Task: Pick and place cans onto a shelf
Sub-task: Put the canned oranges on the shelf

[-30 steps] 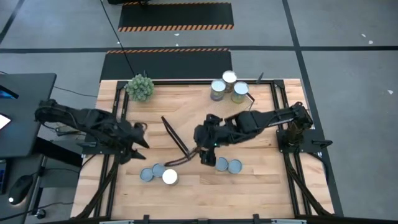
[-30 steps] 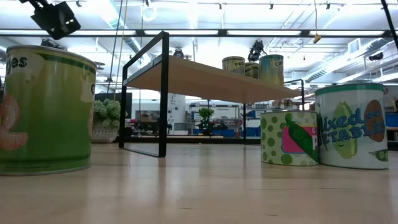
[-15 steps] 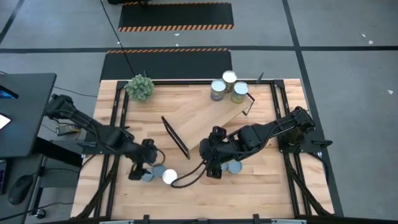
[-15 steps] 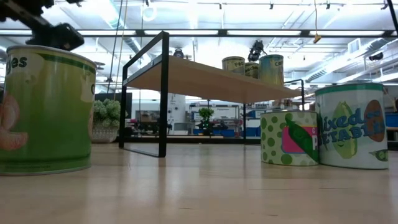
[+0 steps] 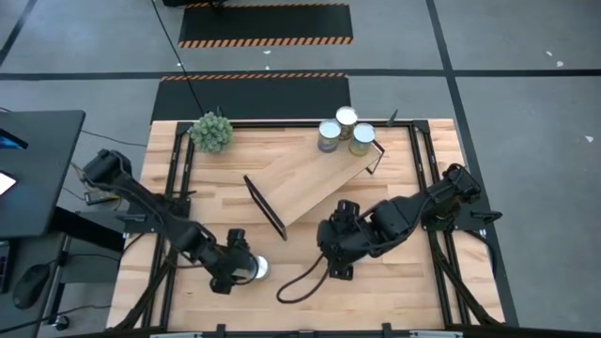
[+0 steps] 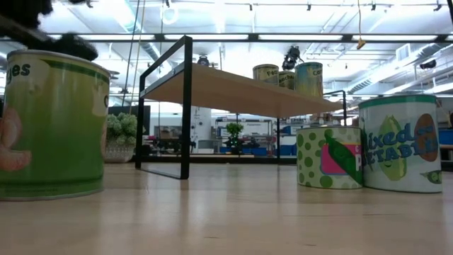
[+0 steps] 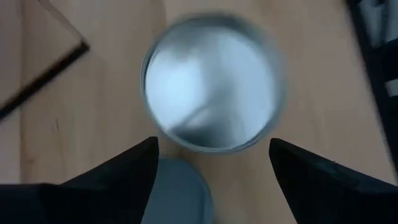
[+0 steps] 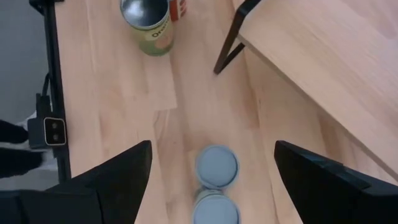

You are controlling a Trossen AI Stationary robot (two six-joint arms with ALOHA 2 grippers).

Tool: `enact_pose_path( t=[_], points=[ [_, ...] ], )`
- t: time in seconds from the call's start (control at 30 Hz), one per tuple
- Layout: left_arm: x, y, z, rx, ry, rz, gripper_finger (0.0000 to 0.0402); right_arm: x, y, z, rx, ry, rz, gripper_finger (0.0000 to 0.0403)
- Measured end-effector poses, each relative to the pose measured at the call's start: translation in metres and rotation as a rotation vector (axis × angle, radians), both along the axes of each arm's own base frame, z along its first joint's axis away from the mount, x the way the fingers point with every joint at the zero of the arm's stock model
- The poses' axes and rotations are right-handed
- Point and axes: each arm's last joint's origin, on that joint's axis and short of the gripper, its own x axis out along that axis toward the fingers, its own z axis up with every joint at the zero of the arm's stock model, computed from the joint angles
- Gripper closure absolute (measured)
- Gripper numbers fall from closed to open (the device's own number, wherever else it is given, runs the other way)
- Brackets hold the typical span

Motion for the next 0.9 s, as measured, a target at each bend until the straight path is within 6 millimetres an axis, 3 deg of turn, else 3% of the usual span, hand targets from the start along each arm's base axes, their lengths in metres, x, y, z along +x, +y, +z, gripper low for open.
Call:
enact_pose_path(
  t=[0.37,0.6,0.9],
  points=[
    [0.021,-0.017,-0.022,-0.109,-0.053,0.090,0.0088,-0.003,0.006,-0.003,0.007,0.023,0.044,0.0056],
    [0.036,-0.028,-0.025,-0.223,-0.160,0.146,0.0088,-0.020,0.037,-0.009,0.024,0.041,0.120,0.0056],
    [0.046,-0.032,-0.035,-0.232,-0.256,0.270,0.0088,-0.040,0.069,-0.022,0.037,0.031,0.126,0.0056]
  ],
)
